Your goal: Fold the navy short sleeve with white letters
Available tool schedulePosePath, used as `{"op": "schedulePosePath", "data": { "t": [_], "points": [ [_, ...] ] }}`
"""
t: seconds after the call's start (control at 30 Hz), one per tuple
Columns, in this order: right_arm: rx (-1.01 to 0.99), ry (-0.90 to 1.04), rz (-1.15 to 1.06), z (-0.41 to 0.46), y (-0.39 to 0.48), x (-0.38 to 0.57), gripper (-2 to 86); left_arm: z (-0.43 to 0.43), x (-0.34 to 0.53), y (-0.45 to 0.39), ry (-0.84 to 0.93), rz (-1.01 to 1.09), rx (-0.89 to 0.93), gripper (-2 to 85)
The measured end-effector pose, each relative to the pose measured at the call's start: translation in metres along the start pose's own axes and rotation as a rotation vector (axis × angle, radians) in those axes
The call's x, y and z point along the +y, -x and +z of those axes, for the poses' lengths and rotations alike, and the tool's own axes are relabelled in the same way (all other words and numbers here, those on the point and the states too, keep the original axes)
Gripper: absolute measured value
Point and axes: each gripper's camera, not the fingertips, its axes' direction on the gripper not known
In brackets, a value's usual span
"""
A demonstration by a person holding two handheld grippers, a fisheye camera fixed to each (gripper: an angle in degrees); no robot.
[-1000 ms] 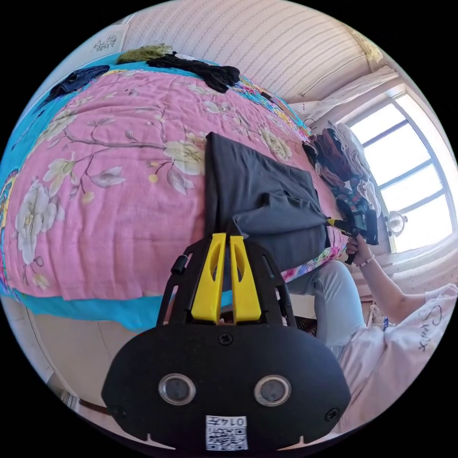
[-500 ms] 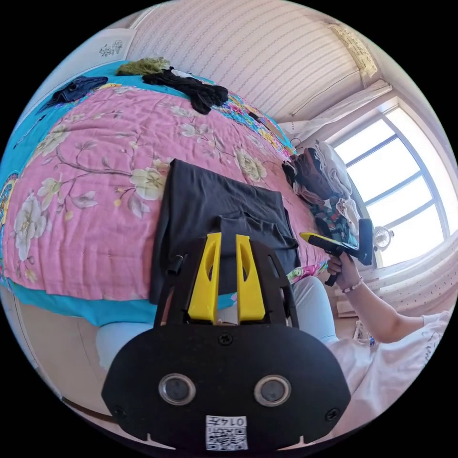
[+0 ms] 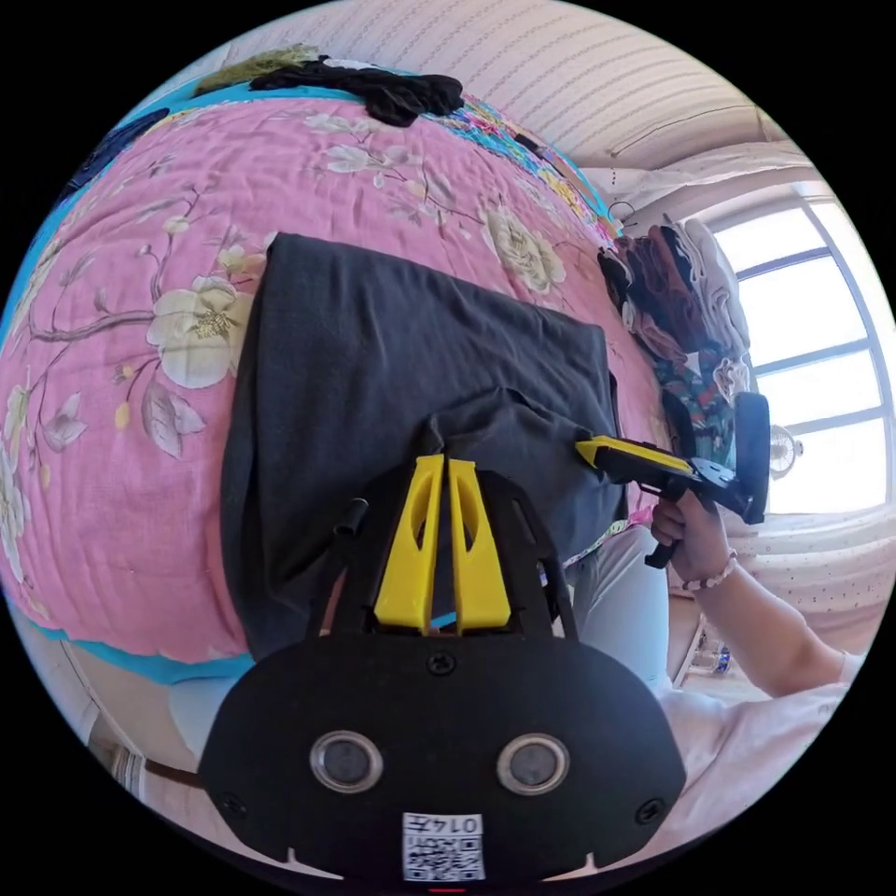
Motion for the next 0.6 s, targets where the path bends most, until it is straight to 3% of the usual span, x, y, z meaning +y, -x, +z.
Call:
{"op": "schedulePosePath", "data": {
  "t": [0.27, 0.47, 0.6],
  "points": [
    [-0.206, -0.054, -0.076, -0.022, -0.004, 0.050, 0.6, -0.006, 0.040, 0.006, -0.080, 0.089, 0.061, -1.0],
    [-0.176, 0.012, -0.147, -0.003, 0.012, 0.103, 0.5, 0.001, 0.093, 0.010, -0.025, 0.133, 0.134, -1.0],
    [-0.116, 0.084, -0.135, 0.019, 0.020, 0.124, 0.5, 0.012, 0.112, 0.026, 0.018, 0.013, 0.142, -0.9]
  ]
}}
